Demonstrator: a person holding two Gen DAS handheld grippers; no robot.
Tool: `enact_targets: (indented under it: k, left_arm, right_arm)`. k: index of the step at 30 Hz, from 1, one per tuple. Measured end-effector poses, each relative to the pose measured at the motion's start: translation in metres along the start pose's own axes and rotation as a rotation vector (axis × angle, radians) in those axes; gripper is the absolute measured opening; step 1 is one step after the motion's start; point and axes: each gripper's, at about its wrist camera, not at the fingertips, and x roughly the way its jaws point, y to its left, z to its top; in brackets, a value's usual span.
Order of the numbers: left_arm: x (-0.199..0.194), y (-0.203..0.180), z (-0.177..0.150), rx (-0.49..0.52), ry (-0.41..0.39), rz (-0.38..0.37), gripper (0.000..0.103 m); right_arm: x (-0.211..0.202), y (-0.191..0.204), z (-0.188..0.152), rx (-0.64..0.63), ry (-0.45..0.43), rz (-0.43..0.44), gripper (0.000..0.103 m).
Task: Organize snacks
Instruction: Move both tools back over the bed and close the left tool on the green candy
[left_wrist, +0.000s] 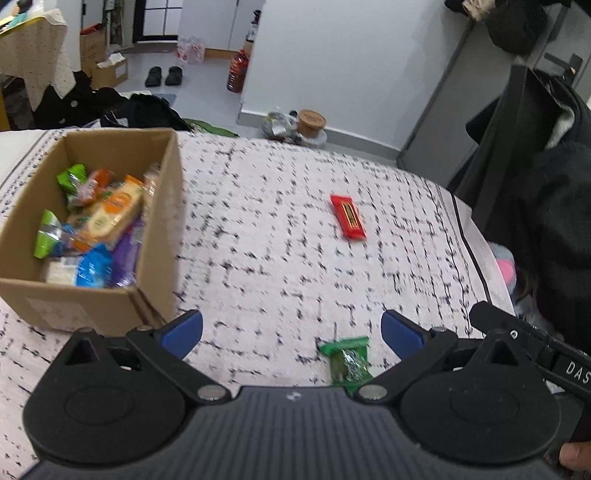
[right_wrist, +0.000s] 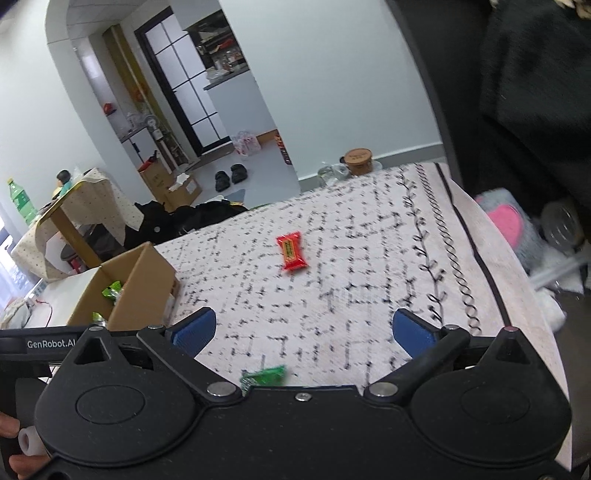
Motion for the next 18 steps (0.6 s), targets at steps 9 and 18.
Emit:
enact_targets:
  k: [9,18]
  left_arm:
    - [0.025,-0.021,-0.016,0.024,0.053,-0.05,0.098]
    - [0.051,-0.035,-0.027,0.02,0.108,-0.083,0.071]
  right_arm:
    - [-0.003,-0.019,-0.013,0.018,0.029,-0.021,0.097]
    - [-0.001,-0.034,-0.02,0.029,0.057,-0.044,0.087]
